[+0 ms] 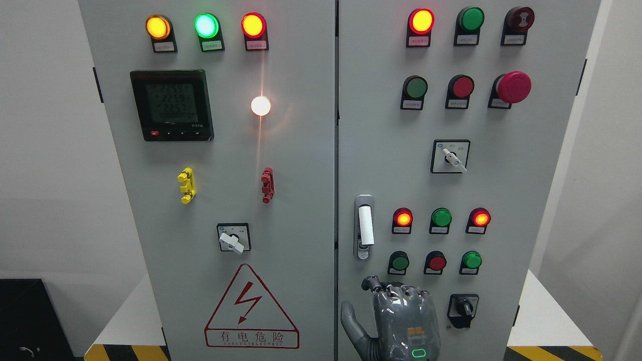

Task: Release door handle
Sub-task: 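Move the right hand up and alongside the latch handle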

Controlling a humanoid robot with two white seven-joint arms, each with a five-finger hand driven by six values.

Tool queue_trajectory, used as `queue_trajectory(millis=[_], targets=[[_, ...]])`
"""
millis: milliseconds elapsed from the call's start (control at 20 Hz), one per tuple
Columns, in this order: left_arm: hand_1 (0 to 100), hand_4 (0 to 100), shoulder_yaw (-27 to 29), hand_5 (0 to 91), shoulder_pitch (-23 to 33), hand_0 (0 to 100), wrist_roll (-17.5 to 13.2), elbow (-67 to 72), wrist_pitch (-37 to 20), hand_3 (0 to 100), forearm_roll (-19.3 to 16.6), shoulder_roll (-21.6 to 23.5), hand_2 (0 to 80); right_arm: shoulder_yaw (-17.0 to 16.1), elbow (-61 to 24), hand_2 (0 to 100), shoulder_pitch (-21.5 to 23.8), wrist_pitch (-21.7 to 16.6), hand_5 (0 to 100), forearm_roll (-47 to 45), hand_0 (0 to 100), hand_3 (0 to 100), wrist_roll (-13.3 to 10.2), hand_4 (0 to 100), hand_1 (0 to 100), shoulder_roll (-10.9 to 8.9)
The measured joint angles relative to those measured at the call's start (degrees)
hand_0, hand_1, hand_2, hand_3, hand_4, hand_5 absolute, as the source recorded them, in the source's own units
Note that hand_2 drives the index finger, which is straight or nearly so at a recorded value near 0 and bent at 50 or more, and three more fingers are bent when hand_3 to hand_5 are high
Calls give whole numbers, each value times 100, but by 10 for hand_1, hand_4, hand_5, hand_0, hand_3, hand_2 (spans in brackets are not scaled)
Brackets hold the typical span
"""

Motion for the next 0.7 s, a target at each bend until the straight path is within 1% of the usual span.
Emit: queue_trajectory(millis=[150, 200, 300, 351, 451, 551, 701], targets=[[556, 0, 0, 0, 0, 120, 0, 1, 0, 0, 0, 0, 0, -3, -87, 654, 7, 0, 990, 0, 416, 969, 40, 949, 298, -10], [556, 0, 0, 0, 0, 120, 0, 1, 0, 0, 0, 0, 0, -6, -114, 658, 9, 0, 990, 0, 411, 970, 49, 948, 298, -14], [556, 0, 0, 0, 0, 120, 0, 1, 0, 0, 0, 0, 0, -12, -165, 727, 11, 0, 988, 4, 375, 991, 72, 949, 297, -21], [556, 0, 0, 0, 0, 120, 0, 0, 0, 0, 0, 0, 0, -13, -186, 738, 10, 0, 992, 6, 368, 1000, 76, 952, 296, -24], [556, 0, 0, 0, 0, 120, 0, 0, 0, 0, 0, 0, 0, -24, -227, 818, -5, 0, 1000, 11, 346, 1000, 84, 976, 284, -31], [556, 0, 0, 0, 0, 120, 0, 0, 0, 0, 0, 0, 0, -40, -263, 866, -35, 0, 1000, 15, 323, 1000, 117, 991, 285, -35], [556, 0, 0, 0, 0, 120, 0, 0, 0, 0, 0, 0, 0, -69, -306, 892, -109, 0, 1000, 22, 309, 1000, 209, 1000, 275, -42]])
